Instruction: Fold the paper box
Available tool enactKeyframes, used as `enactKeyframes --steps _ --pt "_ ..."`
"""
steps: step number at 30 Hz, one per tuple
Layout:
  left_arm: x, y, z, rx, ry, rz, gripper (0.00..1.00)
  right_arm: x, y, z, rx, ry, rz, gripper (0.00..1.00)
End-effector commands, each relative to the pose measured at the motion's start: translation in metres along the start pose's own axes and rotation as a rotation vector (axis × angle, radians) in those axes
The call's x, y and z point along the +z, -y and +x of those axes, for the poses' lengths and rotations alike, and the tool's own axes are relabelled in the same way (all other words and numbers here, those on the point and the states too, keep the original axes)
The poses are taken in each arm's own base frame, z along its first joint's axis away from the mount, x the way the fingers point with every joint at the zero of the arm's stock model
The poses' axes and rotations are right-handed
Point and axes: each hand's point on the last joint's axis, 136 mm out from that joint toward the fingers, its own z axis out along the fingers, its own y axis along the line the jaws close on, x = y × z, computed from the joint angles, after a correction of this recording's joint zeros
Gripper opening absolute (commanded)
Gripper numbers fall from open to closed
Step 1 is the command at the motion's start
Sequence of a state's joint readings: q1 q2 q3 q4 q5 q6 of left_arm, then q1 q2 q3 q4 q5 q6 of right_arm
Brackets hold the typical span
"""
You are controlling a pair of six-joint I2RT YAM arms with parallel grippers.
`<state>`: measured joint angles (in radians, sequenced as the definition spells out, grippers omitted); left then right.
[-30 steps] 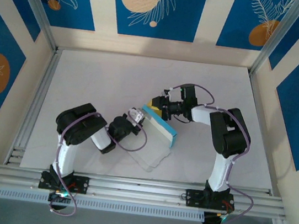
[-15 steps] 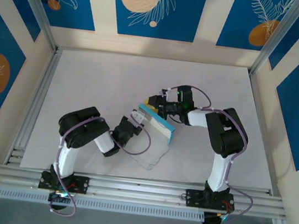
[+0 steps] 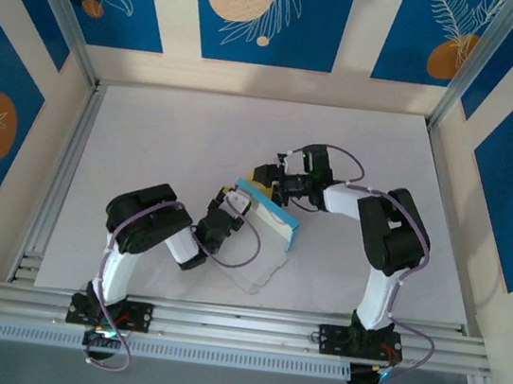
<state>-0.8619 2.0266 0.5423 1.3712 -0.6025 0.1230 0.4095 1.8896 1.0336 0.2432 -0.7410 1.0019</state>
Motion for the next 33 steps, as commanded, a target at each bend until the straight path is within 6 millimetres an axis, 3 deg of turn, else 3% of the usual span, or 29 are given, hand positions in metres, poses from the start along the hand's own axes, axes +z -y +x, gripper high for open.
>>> enactKeyframes --steps 1,5,11,17,21,26,33 --pt "-0.004 0.007 -0.007 -0.025 0.033 0.068 0.54 -0.017 0.041 0.022 0.082 -0.037 0.200 0.67" --pt "-0.009 0.008 -0.019 -0.027 0.062 0.103 0.63 -0.037 0.038 0.010 0.036 0.009 0.266 0.67" --pt "-0.019 0.008 -0.035 -0.023 0.103 0.154 0.72 -0.059 0.016 -0.001 -0.063 0.046 0.332 0.68" --pt "-0.025 0.003 -0.043 -0.029 0.121 0.154 0.73 -0.071 0.009 -0.006 -0.097 0.058 0.375 0.68" --pt "-0.031 -0.007 -0.068 -0.040 0.157 0.139 0.74 -0.087 0.011 -0.014 -0.081 0.091 0.402 0.67" --pt "-0.044 -0.011 -0.093 -0.023 0.194 0.234 0.74 -0.097 -0.007 -0.016 -0.165 0.089 0.422 0.66" --pt "-0.047 -0.042 -0.119 -0.080 0.175 0.329 0.62 -0.102 -0.029 -0.012 -0.268 0.082 0.444 0.63"
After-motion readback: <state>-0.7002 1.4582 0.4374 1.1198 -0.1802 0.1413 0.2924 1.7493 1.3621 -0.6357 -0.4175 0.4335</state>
